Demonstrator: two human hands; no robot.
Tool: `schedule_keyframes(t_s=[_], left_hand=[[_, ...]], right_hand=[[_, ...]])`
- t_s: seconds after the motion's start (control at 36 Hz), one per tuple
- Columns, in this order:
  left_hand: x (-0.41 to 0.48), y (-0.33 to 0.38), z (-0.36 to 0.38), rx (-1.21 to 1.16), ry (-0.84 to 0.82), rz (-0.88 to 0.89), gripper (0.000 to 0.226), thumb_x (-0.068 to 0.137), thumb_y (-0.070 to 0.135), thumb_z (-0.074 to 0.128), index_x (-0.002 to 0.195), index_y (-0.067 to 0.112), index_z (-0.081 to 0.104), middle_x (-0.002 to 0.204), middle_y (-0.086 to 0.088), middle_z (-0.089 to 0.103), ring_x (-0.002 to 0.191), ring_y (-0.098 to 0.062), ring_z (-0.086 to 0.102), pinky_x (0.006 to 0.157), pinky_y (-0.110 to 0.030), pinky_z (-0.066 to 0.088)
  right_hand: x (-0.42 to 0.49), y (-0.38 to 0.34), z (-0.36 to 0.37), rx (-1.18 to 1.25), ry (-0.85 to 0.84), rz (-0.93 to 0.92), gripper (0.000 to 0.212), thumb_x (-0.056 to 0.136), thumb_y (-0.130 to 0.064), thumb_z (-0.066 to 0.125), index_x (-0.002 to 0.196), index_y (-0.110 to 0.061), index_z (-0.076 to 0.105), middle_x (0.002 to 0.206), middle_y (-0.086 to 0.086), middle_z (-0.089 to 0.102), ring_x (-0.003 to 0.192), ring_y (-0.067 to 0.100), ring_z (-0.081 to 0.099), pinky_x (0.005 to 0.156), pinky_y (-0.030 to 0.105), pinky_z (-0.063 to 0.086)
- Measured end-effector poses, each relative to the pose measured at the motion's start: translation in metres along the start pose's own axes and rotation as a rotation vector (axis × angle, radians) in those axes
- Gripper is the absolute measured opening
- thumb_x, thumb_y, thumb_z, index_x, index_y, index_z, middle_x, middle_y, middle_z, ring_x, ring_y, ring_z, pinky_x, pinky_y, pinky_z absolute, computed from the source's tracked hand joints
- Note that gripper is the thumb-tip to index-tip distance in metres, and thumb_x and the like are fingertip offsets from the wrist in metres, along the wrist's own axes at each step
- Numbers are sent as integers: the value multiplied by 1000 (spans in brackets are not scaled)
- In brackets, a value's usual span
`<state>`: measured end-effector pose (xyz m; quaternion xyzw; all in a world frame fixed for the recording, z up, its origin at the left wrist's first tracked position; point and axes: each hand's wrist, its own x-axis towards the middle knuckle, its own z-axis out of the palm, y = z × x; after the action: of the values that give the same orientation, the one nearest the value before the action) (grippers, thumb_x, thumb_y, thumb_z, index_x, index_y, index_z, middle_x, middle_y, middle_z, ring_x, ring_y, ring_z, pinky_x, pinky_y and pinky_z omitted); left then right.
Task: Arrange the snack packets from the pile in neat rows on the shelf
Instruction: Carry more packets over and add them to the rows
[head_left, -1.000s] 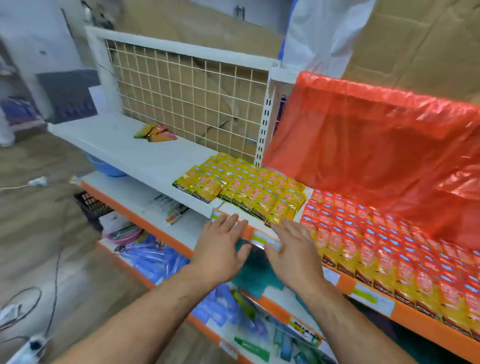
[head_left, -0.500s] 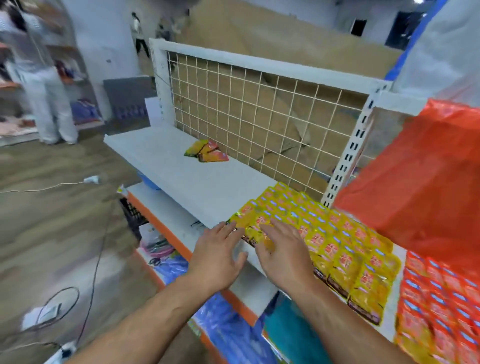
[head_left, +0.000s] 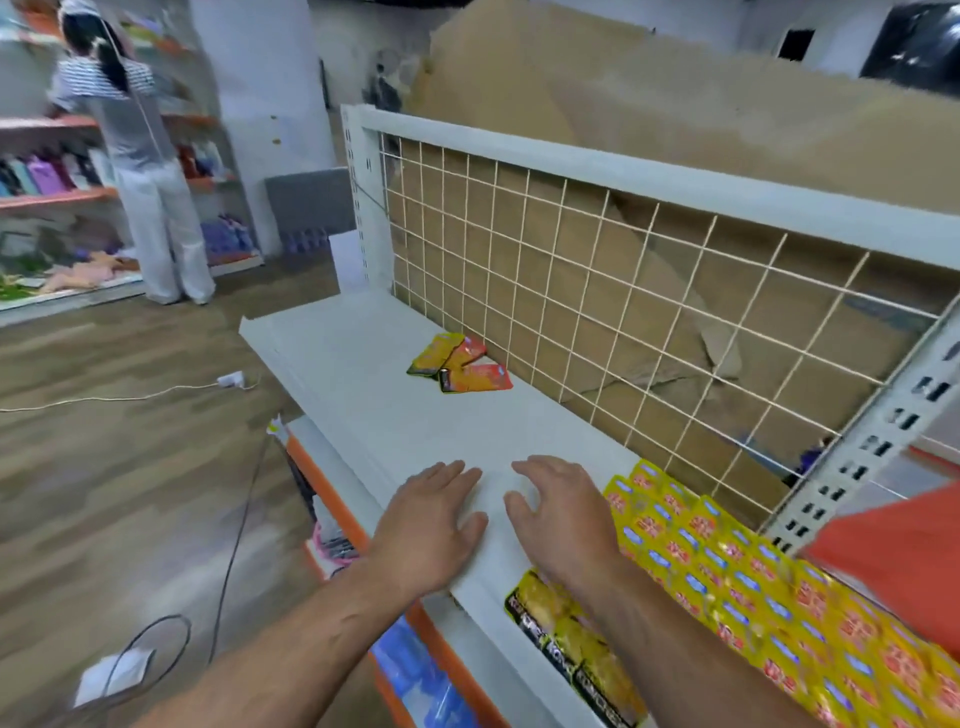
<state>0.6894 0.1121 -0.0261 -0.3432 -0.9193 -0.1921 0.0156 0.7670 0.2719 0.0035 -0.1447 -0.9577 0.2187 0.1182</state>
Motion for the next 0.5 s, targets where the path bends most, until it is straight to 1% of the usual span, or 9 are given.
schedule_keyframes(t_s=[0.08, 0.14, 0.22, 0.25, 0.31, 0.36, 0.39, 0.44, 0.5], left_hand=[[29, -15, -1, -22, -38, 16, 71, 87, 54, 30, 150, 23, 36, 157, -2, 33, 145, -19, 29, 118, -29, 16], [51, -28, 0, -45, -45, 35, 69, 89, 52, 34, 151, 22, 34, 158, -2, 31, 146, -18, 27, 118, -29, 16], [92, -49, 2, -56, -52, 86, 60, 97, 45, 45, 151, 23, 33, 158, 0, 31, 146, -17, 26, 119, -27, 16], [106, -56, 4, -57, -58, 102, 58, 97, 42, 48, 150, 22, 36, 157, 0, 34, 145, -17, 29, 118, -28, 19], [134, -71, 6, -84, -33, 158, 55, 93, 39, 52, 143, 18, 48, 147, -4, 48, 137, -21, 43, 113, -34, 34], [162, -89, 10, -107, 5, 241, 52, 86, 39, 53, 131, 14, 60, 131, -6, 62, 120, -25, 59, 98, -41, 50], [177, -99, 10, -104, 7, 272, 50, 85, 40, 52, 127, 14, 63, 124, -6, 66, 113, -25, 63, 91, -42, 54], [205, -119, 9, -70, -34, 310, 51, 83, 44, 46, 122, 16, 65, 119, -4, 68, 109, -25, 65, 85, -42, 55], [229, -138, 7, 8, -54, 325, 53, 82, 47, 44, 123, 20, 64, 121, -2, 67, 109, -22, 64, 84, -41, 55]], right_hand=[[24, -2, 11, -10, -4, 23, 42, 93, -36, 57, 133, -25, 60, 137, -6, 57, 128, 17, 46, 107, 27, 34], [44, -5, 20, -19, -11, 45, 42, 93, -37, 57, 133, -25, 60, 136, -6, 58, 128, 16, 47, 106, 28, 36], [78, -11, 31, -51, -19, 75, 42, 94, -38, 55, 134, -27, 58, 138, -8, 56, 129, 14, 46, 108, 24, 32], [90, -14, 34, -57, -20, 91, 42, 94, -37, 55, 134, -28, 58, 139, -8, 55, 130, 13, 45, 108, 23, 31], [112, -19, 42, -64, -13, 137, 42, 94, -35, 54, 135, -29, 57, 140, -9, 54, 130, 11, 45, 108, 22, 30], [132, -26, 52, -61, 12, 209, 42, 94, -35, 54, 135, -29, 57, 140, -9, 54, 130, 11, 47, 108, 23, 32], [142, -29, 57, -56, 20, 251, 42, 94, -35, 53, 135, -28, 57, 139, -8, 55, 129, 11, 48, 107, 23, 33], [161, -39, 67, -53, 24, 338, 40, 94, -35, 53, 133, -27, 59, 134, -5, 58, 124, 14, 53, 103, 26, 38], [180, -46, 76, -65, 24, 423, 36, 93, -37, 53, 127, -27, 60, 122, -1, 63, 112, 18, 59, 92, 29, 45]])
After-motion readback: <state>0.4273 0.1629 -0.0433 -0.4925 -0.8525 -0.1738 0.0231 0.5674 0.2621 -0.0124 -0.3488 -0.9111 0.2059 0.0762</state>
